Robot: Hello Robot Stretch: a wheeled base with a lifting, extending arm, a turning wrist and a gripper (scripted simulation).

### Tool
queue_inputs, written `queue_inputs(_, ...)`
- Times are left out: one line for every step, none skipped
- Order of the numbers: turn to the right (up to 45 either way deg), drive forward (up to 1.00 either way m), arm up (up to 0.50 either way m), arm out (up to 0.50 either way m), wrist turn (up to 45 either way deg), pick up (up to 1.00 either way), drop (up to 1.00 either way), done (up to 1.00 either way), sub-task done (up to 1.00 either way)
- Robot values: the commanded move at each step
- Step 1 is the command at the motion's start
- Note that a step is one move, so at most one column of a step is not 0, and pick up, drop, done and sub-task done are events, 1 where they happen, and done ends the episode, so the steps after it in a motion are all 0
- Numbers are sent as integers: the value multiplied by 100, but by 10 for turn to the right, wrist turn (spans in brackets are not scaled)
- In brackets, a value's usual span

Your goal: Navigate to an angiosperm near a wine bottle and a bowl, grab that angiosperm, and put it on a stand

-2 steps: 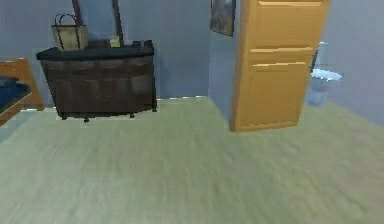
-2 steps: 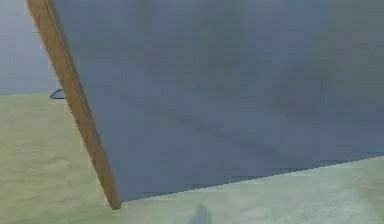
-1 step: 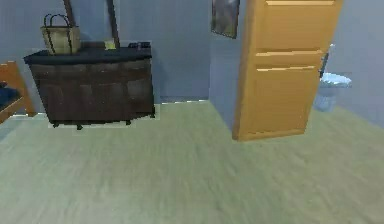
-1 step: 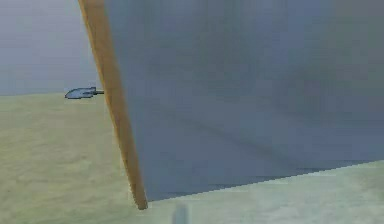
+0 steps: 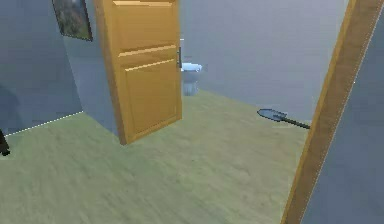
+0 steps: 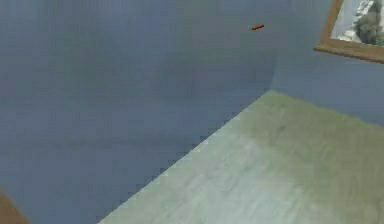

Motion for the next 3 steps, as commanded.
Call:
queue_inputs(0, 55, 0, 0, 0, 0, 0, 0, 0)
queue_inputs(240, 0, 0, 0, 0, 0, 0, 0, 0)
queue_inputs(0, 100, 0, 0, 0, 0, 0, 0, 0)
